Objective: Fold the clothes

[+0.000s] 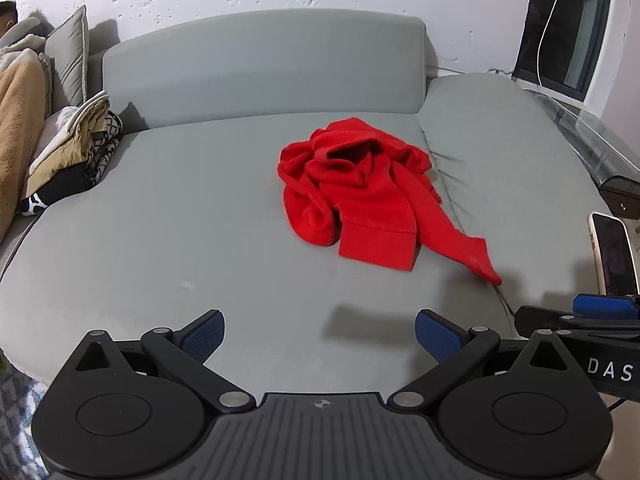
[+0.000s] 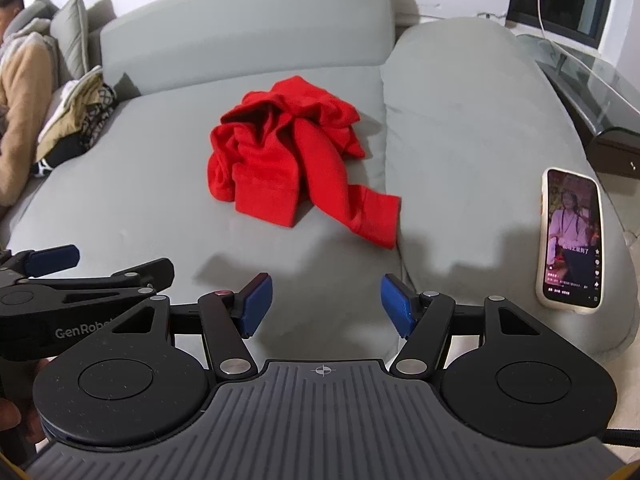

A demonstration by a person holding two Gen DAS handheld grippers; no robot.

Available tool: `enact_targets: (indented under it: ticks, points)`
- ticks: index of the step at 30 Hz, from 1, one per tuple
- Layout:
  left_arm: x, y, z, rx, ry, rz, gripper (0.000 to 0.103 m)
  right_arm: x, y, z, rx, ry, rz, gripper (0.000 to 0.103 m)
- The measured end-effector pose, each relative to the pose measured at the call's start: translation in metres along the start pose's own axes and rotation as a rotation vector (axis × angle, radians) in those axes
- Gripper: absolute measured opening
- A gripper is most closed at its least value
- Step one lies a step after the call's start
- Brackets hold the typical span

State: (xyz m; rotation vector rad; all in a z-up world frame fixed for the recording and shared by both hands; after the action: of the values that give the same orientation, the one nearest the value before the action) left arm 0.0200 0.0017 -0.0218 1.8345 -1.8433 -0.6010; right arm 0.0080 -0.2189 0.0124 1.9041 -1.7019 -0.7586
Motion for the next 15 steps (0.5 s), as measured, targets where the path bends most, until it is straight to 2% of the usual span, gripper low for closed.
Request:
enact_targets:
  ticks: [2, 6, 9, 15]
  points:
    - [-0.003, -0.001, 0.002, 0.005, 0.017, 0.005, 0.101, 0.000, 0.000, -0.002, -0.003, -0.003, -0.001, 0.068]
    - [0.000, -0.005, 0.009, -0.004, -0.020, -0.012, 0.101, 0.000, -0.001, -0.006, -0.009, -0.009, -0.003, 0.068]
    - [-0.009, 0.000, 0.018, 0.000, -0.023, 0.001, 0.100, 0.000, -0.005, 0.005, -0.006, -0.011, 0.000, 0.068]
    - [0.001, -0.006, 0.007, -0.029, -0.034, -0.019, 0.100, -0.002, -0.008, 0.005, -0.009, -0.010, 0.006, 0.068]
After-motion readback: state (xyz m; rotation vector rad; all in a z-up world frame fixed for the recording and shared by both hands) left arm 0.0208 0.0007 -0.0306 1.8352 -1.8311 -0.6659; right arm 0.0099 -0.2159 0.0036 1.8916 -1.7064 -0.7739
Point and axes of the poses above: each gripper's, at about its wrist camera, not at the fingertips, and y roughly against the way its jaws point, x to its right, z to its underside, the point moved 3 cm from there along -y, roughly the way its jaws point, and after that the axes turned 11 degrees about x, right-handed, at the moved point
